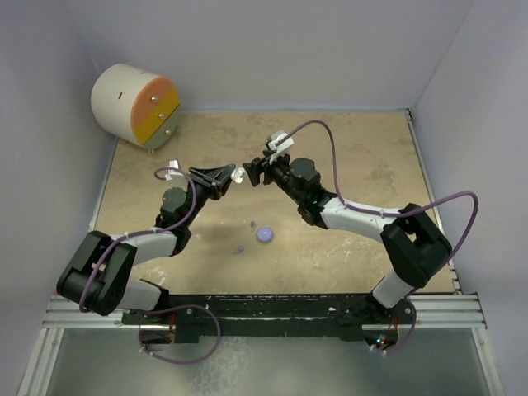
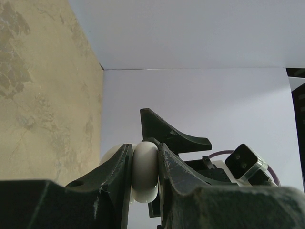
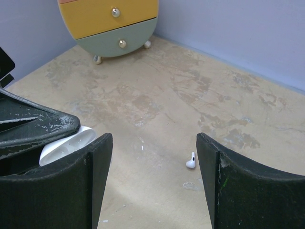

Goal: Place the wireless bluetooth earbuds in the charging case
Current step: Place the earbud in the charging case.

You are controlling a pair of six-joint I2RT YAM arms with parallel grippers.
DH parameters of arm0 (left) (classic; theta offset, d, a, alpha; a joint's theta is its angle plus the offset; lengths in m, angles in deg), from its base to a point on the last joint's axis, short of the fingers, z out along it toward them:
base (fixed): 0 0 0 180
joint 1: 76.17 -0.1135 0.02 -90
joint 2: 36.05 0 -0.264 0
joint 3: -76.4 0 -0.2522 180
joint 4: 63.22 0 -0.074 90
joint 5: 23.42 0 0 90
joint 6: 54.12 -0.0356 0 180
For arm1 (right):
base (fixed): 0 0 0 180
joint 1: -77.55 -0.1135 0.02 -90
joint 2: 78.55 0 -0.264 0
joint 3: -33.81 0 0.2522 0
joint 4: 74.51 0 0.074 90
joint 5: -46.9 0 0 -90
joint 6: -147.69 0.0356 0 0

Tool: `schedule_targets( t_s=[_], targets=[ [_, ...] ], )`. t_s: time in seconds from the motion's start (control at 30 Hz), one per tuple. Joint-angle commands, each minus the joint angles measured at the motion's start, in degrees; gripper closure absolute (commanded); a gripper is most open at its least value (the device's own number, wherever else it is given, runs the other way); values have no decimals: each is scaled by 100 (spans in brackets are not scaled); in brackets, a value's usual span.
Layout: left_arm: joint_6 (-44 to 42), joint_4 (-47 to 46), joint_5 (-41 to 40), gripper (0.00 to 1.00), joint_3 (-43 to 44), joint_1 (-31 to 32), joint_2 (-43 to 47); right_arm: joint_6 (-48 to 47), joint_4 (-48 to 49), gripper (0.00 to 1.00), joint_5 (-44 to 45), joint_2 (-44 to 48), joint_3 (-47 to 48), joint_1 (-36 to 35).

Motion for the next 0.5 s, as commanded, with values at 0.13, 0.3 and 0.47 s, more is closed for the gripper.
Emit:
schedule_targets(
  t_s=[0.13, 0.3, 0.47],
  targets=[
    [143, -532, 117, 100, 168, -9, -84, -46, 183, 27, -176, 9, 225, -59],
    [150, -557, 126, 100, 217, -11, -152, -54, 205, 28, -212, 33, 178, -81],
    [178, -617, 135, 100, 250, -10, -222, -85, 222, 28, -267, 53, 169, -103]
  ],
)
